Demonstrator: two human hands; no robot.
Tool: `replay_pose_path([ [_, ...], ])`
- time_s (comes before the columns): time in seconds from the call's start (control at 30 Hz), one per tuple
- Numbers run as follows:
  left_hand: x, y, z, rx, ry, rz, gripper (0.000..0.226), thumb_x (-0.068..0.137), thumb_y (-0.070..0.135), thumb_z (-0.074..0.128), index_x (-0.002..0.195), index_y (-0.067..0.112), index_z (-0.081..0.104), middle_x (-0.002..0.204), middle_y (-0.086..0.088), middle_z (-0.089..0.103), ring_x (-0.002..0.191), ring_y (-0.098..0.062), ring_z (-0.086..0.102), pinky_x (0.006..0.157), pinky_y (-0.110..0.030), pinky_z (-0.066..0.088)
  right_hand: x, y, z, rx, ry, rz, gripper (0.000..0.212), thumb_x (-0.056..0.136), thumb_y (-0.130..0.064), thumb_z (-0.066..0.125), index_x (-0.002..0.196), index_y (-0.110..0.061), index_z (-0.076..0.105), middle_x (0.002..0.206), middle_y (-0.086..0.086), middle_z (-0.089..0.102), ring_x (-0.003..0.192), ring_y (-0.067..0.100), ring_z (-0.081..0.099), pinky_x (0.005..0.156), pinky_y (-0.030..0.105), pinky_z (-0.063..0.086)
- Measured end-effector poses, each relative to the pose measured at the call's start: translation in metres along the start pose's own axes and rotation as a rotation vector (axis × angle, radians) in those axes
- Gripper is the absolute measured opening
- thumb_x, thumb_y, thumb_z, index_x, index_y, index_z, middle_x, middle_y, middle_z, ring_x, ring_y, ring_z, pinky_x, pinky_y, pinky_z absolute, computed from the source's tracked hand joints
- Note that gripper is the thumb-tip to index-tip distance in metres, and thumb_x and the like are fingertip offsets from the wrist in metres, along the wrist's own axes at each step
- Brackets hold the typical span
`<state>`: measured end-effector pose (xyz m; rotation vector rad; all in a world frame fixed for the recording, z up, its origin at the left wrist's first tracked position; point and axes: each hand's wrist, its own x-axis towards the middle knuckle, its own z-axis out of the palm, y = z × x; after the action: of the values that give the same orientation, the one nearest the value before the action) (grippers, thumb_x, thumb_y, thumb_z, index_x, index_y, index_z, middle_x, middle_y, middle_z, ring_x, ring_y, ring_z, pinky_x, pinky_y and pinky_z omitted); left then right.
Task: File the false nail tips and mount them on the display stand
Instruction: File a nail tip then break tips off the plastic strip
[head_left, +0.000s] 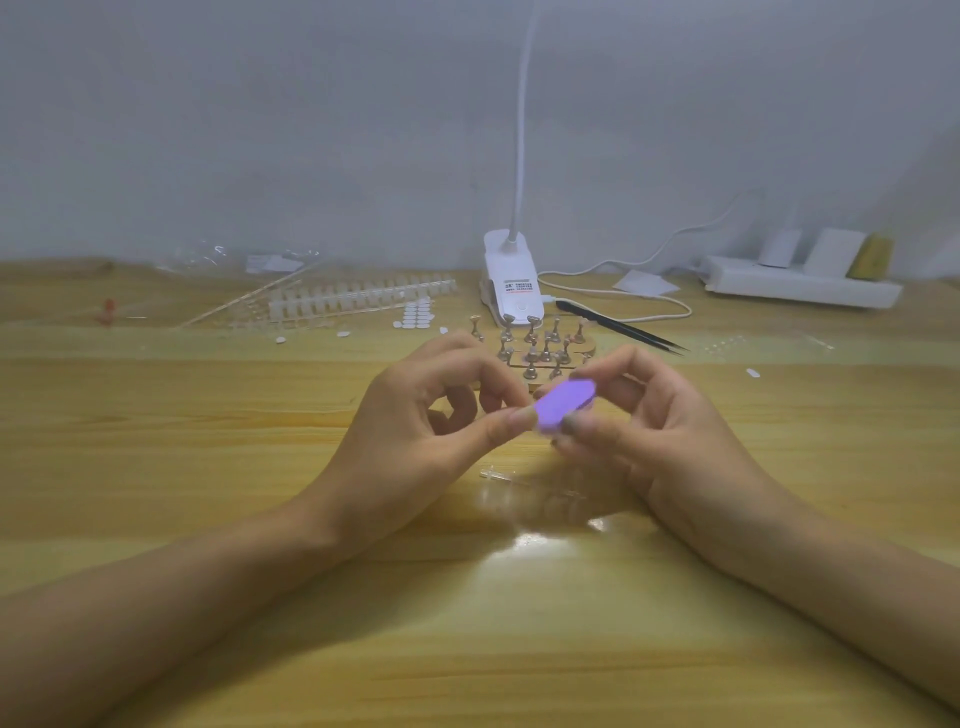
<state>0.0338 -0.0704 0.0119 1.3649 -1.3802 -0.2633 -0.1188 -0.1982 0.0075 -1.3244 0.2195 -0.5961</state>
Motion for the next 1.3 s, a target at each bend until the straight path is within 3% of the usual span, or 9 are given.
replay_pose_path([
  [0.17, -0.0003, 0.0006, 0.0000, 0.026, 0.005, 0.019, 0.007, 0.080, 0.025, 0.074, 0.075, 0.023, 0.069, 0.084, 0.001, 0.057, 0.069, -0.023, 0.053, 0.052, -0.033, 0.043, -0.0003, -0.0001, 0.0001, -0.054, -0.097, 0.039, 0.029, 0.072, -0.001, 0.074, 0.094, -0.009, 0.056, 0.108, 0.015, 0.071, 0.086, 0.027, 0.073, 0.070, 0.031, 0.060],
  [0.3, -0.0003, 0.0014, -0.0003, 0.048, 0.003, 0.014, 0.008, 0.080, 0.028, 0.074, 0.075, 0.024, 0.068, 0.084, 0.003, 0.057, 0.068, -0.018, 0.054, 0.051, -0.028, 0.040, 0.0024, -0.0020, -0.0036, 0.017, 0.064, 0.020, 0.033, 0.069, -0.004, 0.072, 0.097, -0.008, 0.055, 0.105, 0.015, 0.068, 0.093, 0.030, 0.072, 0.068, 0.024, 0.059],
  [0.4, -0.0003, 0.0014, -0.0005, 0.068, 0.000, 0.013, 0.008, 0.080, 0.027, 0.074, 0.075, 0.023, 0.069, 0.084, 0.003, 0.058, 0.069, -0.016, 0.055, 0.051, -0.026, 0.039, 0.0007, -0.0005, -0.0017, -0.083, -0.099, 0.033, 0.028, 0.073, -0.001, 0.074, 0.094, -0.011, 0.058, 0.106, 0.013, 0.072, 0.084, 0.025, 0.073, 0.068, 0.030, 0.060],
  [0.53, -0.0004, 0.0015, -0.0004, 0.074, 0.002, 0.009, 0.008, 0.080, 0.027, 0.073, 0.075, 0.025, 0.068, 0.084, 0.002, 0.057, 0.068, -0.015, 0.054, 0.051, -0.020, 0.037, 0.0018, -0.0012, -0.0035, -0.056, 0.005, -0.014, 0.032, 0.071, -0.006, 0.075, 0.097, -0.009, 0.057, 0.104, 0.012, 0.072, 0.086, 0.024, 0.074, 0.070, 0.026, 0.059],
  [0.63, -0.0002, 0.0009, 0.0001, 0.080, 0.001, 0.002, 0.008, 0.080, 0.027, 0.073, 0.075, 0.022, 0.069, 0.084, 0.002, 0.058, 0.069, -0.016, 0.055, 0.051, -0.020, 0.038, 0.0009, 0.0000, -0.0031, -0.095, -0.107, 0.021, 0.029, 0.073, -0.004, 0.079, 0.094, -0.014, 0.061, 0.106, 0.012, 0.072, 0.083, 0.023, 0.073, 0.070, 0.030, 0.060],
  [0.77, 0.0002, 0.0000, -0.0003, 0.067, 0.007, -0.009, 0.008, 0.080, 0.026, 0.074, 0.075, 0.023, 0.068, 0.084, 0.004, 0.057, 0.069, -0.015, 0.054, 0.053, -0.014, 0.037, 0.0021, -0.0022, -0.0049, -0.048, 0.017, -0.004, 0.032, 0.072, -0.008, 0.076, 0.099, -0.009, 0.059, 0.105, 0.013, 0.072, 0.087, 0.024, 0.073, 0.071, 0.026, 0.059],
  [0.87, 0.0001, 0.0002, -0.0001, 0.072, 0.000, -0.006, 0.008, 0.080, 0.026, 0.074, 0.075, 0.023, 0.069, 0.085, 0.004, 0.058, 0.069, -0.014, 0.055, 0.053, -0.016, 0.038, 0.0004, -0.0015, -0.0022, -0.088, -0.100, 0.052, 0.028, 0.075, -0.004, 0.077, 0.096, -0.010, 0.060, 0.104, 0.011, 0.072, 0.083, 0.024, 0.073, 0.069, 0.029, 0.060],
  [1.0, -0.0006, 0.0006, -0.0010, 0.073, -0.018, -0.005, 0.009, 0.080, 0.028, 0.074, 0.075, 0.025, 0.068, 0.085, 0.004, 0.056, 0.068, -0.014, 0.053, 0.054, -0.017, 0.037, 0.0018, -0.0035, -0.0032, -0.042, 0.034, 0.028, 0.033, 0.070, -0.009, 0.076, 0.098, -0.010, 0.058, 0.107, 0.013, 0.070, 0.086, 0.023, 0.074, 0.068, 0.026, 0.059],
  [1.3, -0.0003, 0.0003, -0.0010, 0.081, -0.007, 0.002, 0.011, 0.081, 0.028, 0.076, 0.075, 0.024, 0.068, 0.085, 0.004, 0.056, 0.067, -0.014, 0.053, 0.052, -0.018, 0.037, 0.0008, -0.0034, -0.0030, -0.119, -0.064, 0.060, 0.033, 0.072, -0.010, 0.082, 0.097, -0.013, 0.061, 0.106, 0.010, 0.072, 0.090, 0.032, 0.074, 0.068, 0.032, 0.061],
])
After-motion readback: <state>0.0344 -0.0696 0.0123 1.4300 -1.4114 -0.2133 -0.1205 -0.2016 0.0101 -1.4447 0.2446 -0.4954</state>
